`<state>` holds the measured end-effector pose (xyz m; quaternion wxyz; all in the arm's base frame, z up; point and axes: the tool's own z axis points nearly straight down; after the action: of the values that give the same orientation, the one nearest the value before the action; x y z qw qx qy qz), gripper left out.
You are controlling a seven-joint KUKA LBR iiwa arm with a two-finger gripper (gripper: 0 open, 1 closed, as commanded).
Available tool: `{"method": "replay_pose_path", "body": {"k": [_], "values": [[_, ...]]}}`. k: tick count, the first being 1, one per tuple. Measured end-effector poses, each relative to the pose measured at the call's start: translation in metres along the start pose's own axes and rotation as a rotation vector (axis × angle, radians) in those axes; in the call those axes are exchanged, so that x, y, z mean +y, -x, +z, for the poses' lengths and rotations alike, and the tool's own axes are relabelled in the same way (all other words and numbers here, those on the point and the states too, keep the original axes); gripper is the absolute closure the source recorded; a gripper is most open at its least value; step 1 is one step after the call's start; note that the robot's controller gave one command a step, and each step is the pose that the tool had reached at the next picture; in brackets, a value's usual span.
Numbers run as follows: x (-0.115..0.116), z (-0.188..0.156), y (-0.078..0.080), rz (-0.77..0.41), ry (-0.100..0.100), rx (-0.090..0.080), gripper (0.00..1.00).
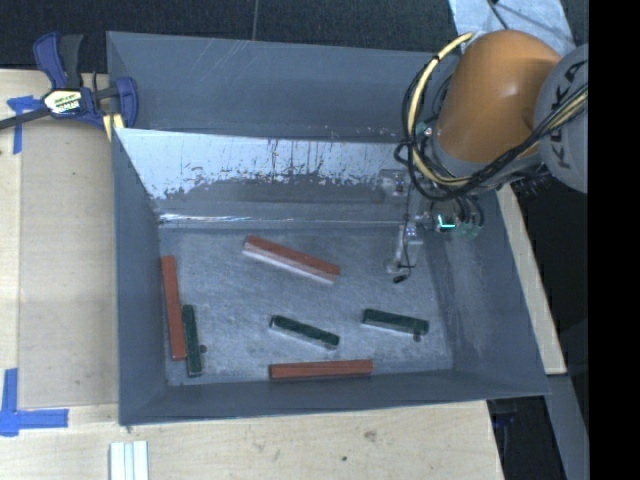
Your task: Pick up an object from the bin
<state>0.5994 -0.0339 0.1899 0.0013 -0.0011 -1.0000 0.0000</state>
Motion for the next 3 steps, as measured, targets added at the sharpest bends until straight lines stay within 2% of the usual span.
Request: {"method": "replay_pose_path", "body": {"k": [1, 2, 3], "values": [[-0.037, 0.062, -0.051, -0.16, -0.001, 0.001, 0.0], [-0.031, 0.124, -0.087, -0.195, 0.002, 0.003, 0.0], [-0.032, 0.12, -0.083, -0.197, -0.001, -0.007, 1.0]]}}
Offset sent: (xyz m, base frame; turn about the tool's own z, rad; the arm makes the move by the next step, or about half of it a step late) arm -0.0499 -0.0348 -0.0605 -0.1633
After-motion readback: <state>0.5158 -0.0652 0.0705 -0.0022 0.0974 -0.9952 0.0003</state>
